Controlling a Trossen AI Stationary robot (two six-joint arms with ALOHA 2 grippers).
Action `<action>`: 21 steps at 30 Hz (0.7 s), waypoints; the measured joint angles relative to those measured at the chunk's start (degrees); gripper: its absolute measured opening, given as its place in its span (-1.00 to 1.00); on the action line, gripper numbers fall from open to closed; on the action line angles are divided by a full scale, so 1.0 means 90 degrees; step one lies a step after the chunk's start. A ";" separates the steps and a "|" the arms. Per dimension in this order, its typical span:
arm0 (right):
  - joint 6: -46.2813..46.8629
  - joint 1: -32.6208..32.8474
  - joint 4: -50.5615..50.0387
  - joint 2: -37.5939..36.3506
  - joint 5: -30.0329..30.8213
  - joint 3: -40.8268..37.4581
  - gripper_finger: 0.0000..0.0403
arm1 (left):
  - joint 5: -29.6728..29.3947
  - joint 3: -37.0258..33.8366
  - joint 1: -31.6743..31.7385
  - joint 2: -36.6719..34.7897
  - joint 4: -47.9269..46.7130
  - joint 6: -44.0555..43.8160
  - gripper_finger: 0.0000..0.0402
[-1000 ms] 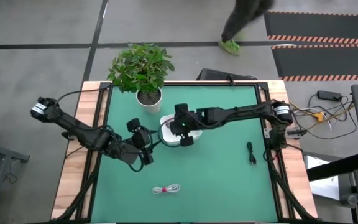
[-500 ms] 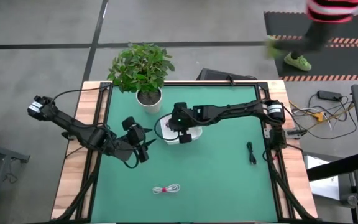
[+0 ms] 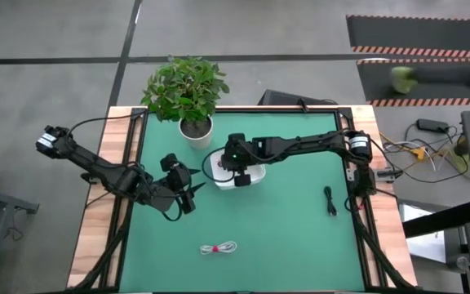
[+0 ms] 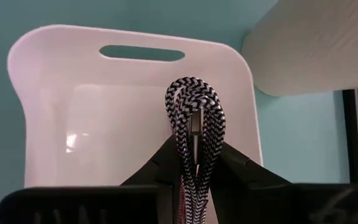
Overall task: Pick and place USB-C Cables
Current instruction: Put the white patterned charger cable into the white bin
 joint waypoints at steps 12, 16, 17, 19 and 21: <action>0.0007 0.0000 0.0001 0.0000 -0.0005 -0.0034 -0.73 | 0.0003 0.0000 0.0000 0.0000 0.0010 -0.0007 -0.06; 0.0014 0.0000 0.0004 0.0000 -0.0005 -0.0040 -0.73 | 0.0004 0.0000 0.0000 0.0000 0.0010 -0.0010 -0.06; 0.0014 0.0000 0.0001 0.0000 -0.0005 -0.0040 -0.73 | 0.0006 -0.0002 0.0000 0.0001 0.0008 -0.0010 -0.06; 0.0014 0.0000 -0.0002 0.0000 -0.0005 -0.0041 -0.73 | 0.0015 -0.0002 0.0000 0.0002 0.0010 -0.0011 -0.06; 0.0027 0.0000 0.0001 0.0000 -0.0005 -0.0041 -0.73 | 0.0023 -0.0002 0.0000 0.0002 0.0010 -0.0013 -0.06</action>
